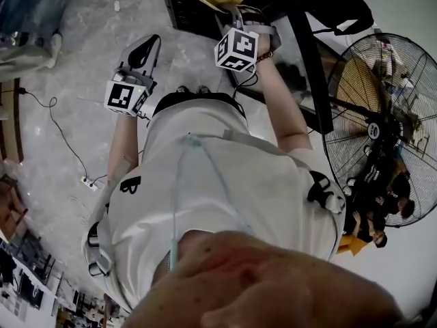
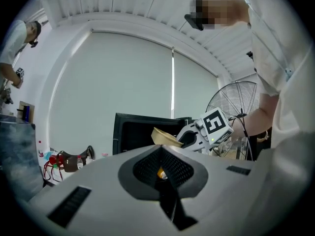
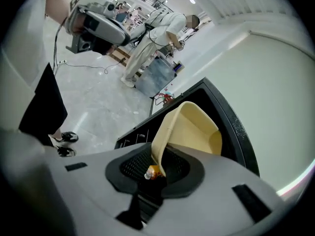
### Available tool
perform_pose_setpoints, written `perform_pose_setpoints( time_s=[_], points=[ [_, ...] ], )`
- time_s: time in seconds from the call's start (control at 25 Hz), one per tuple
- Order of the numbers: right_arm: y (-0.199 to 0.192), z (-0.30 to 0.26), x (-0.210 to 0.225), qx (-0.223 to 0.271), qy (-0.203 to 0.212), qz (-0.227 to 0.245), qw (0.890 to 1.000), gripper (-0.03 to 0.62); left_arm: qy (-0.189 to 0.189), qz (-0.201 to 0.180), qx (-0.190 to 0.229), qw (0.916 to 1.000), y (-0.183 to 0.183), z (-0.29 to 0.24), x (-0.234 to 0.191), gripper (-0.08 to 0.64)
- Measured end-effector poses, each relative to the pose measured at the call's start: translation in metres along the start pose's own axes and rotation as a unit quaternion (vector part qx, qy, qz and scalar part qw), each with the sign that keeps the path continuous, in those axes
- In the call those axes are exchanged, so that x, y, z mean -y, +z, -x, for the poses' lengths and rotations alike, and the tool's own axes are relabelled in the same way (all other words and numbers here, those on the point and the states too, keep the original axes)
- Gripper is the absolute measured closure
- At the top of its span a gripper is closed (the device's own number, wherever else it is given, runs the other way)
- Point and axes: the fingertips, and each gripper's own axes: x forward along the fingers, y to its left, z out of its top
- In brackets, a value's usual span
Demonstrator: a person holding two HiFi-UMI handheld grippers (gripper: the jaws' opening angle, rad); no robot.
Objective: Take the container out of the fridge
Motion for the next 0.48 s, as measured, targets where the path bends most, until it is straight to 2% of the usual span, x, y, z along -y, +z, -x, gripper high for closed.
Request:
perform_pose_setpoints(
  time_s=[0.24,0.48],
  points=[
    [0.0,0.028,-0.013,0.036,0.021,0.011,0.999,0.523,-0.011,-0.007,-0.005,0.9999,-0.002,-0.004,0.012,0.551],
    [0.024,0.063,-0.03,0.116,0.056,0.01,0.992,0.529,-0.002,-0.008,-0.003,1.0,0.003,0.001,0.011,0.551]
  ],
)
